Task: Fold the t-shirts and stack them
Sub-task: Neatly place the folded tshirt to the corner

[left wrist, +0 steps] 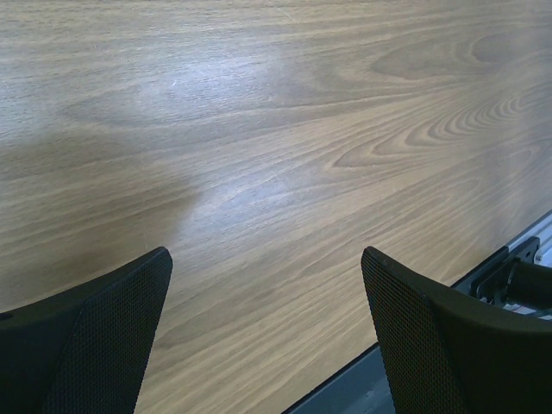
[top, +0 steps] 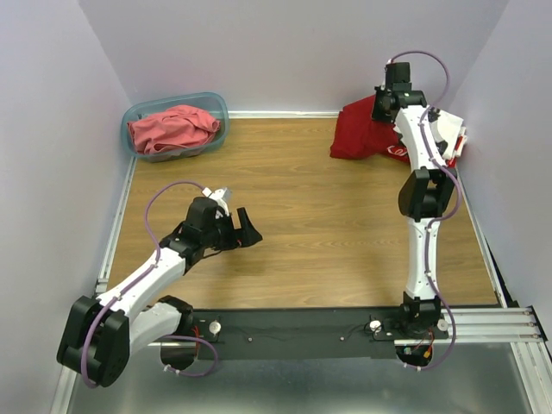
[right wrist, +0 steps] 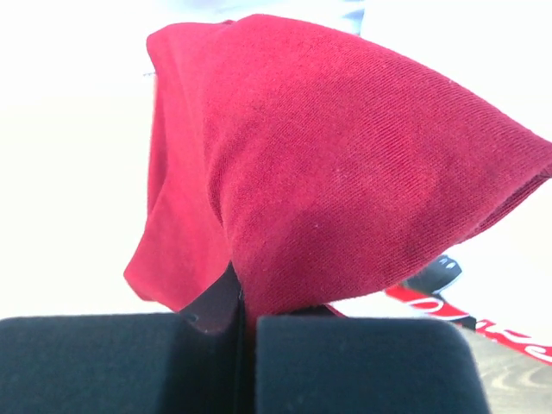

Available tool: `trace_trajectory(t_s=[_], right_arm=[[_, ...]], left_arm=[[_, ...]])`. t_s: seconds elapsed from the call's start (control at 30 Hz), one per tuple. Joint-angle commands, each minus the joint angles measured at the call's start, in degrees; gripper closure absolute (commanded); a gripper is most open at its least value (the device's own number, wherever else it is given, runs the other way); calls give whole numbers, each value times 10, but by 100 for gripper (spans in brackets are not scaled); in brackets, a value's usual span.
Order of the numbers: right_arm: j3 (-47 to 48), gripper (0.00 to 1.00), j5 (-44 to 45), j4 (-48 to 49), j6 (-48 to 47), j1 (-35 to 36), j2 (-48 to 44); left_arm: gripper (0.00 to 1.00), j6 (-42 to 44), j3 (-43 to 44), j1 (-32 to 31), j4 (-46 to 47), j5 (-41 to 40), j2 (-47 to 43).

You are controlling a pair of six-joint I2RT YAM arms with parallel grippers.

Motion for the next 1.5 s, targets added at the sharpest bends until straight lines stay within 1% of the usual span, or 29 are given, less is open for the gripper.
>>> trace_trajectory(t_s=[0.0,0.13,0.23,0.37,0.57,0.83,1.47], right_arm=[[31,99,-4,66,35,-20,-15],[41,99,-53,88,75,-58,-16],[43,99,-100,100,87,-80,-18],[48,99,-113,109,105,-97,-29],[54,99,-158,131,156,-135,-35],[52,99,-197,141,176,-182,-42],[-16,99,-191,139,140,-223,-81]], left_arm=[[2,-14,-8,3,-1,-8,-16],[2,-17,-10,3,1,-9,-20],[2,-17,-10,3,2,-10,-15],[2,-15,-12,3,2,-8,-15],[2,-17,-13,3,4,-10,-19],[2,-19,-16,3,5,-11,-23],[2,-20,-17,3,8,-5,-17]])
